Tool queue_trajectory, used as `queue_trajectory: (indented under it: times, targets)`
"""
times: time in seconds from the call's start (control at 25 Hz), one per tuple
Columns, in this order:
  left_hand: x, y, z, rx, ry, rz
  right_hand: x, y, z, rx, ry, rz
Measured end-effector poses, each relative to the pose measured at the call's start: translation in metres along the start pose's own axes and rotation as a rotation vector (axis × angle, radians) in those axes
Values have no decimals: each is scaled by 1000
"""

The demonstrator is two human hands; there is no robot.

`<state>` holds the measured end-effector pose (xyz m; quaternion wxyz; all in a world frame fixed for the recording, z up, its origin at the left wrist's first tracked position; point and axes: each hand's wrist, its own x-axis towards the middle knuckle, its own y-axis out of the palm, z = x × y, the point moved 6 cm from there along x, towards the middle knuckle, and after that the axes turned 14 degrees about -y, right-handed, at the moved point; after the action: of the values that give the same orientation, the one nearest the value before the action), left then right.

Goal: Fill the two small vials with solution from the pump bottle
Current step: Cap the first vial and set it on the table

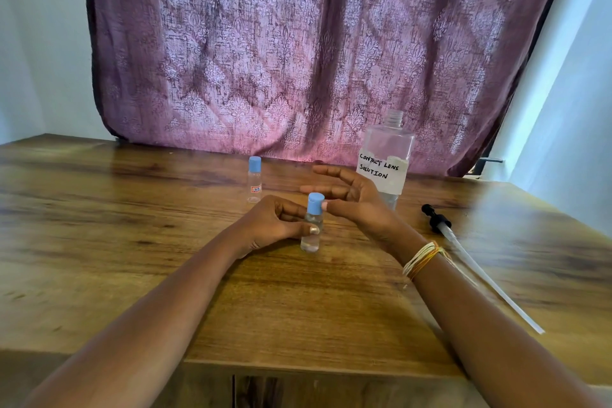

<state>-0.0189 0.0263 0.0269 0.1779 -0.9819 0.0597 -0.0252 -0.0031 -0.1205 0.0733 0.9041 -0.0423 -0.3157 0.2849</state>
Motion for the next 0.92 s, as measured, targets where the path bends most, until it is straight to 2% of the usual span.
queue_trajectory:
  times: [0.08,0.28,0.52,0.76,0.92]
  targets:
    - [0,0,0,2,-6,-2,1,-3,2,-8,-19,17]
    - [0,1,-1,-9,-4,7,0,-2,-1,-93,7,-57]
    - [0,0,0,-3,-22,-7,0,-1,5,23,0,76]
    - [0,1,0,-14,-4,11,-1,-2,3,-119,7,-40]
    - [1,0,2,-4,-20,-4,-2,5,4,-18,21,104]
